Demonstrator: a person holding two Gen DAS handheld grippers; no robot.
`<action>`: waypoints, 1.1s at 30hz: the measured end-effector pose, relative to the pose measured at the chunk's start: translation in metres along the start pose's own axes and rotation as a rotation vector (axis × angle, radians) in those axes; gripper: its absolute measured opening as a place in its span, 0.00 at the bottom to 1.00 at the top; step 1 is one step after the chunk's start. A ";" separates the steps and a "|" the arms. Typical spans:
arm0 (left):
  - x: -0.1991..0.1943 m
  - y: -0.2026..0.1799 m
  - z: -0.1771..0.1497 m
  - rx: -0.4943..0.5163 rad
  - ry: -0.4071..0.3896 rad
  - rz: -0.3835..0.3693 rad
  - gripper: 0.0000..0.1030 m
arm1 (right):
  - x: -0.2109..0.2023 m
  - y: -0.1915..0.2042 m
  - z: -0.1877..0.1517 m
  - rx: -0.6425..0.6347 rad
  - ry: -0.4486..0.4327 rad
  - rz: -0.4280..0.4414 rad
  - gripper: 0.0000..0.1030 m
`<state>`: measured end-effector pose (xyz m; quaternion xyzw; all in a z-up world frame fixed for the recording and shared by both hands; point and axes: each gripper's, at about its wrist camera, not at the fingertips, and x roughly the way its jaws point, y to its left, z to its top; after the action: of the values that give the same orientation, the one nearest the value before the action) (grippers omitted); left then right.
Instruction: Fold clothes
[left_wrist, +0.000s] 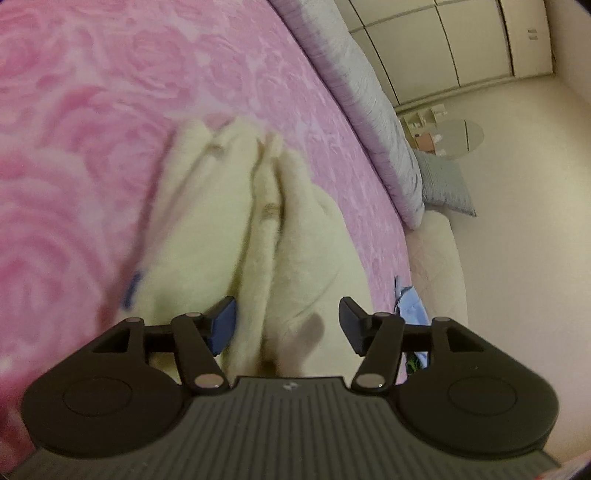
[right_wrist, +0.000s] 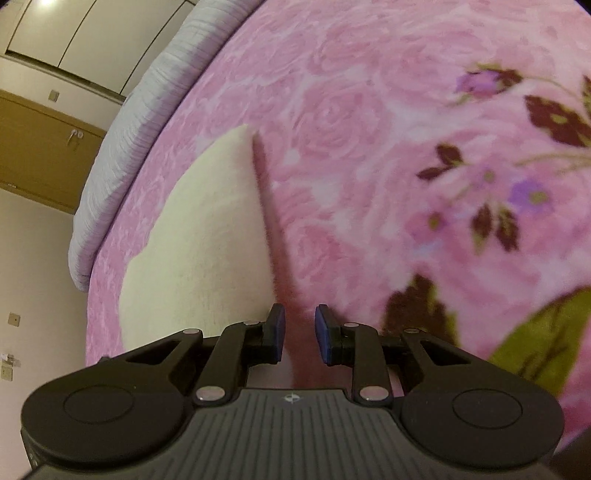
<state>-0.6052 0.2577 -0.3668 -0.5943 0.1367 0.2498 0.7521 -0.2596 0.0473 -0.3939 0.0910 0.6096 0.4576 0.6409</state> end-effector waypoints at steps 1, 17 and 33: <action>0.002 -0.002 0.001 0.019 0.007 0.013 0.46 | 0.003 0.001 0.000 -0.007 0.002 -0.001 0.25; -0.065 -0.008 0.010 0.231 -0.132 0.025 0.19 | 0.005 0.094 -0.042 -0.574 -0.071 -0.139 0.20; -0.045 0.018 0.002 0.200 -0.111 0.066 0.20 | 0.023 0.121 -0.075 -0.859 -0.106 -0.266 0.19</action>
<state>-0.6525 0.2527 -0.3588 -0.4968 0.1387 0.2919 0.8054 -0.3857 0.0984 -0.3460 -0.2391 0.3370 0.5776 0.7040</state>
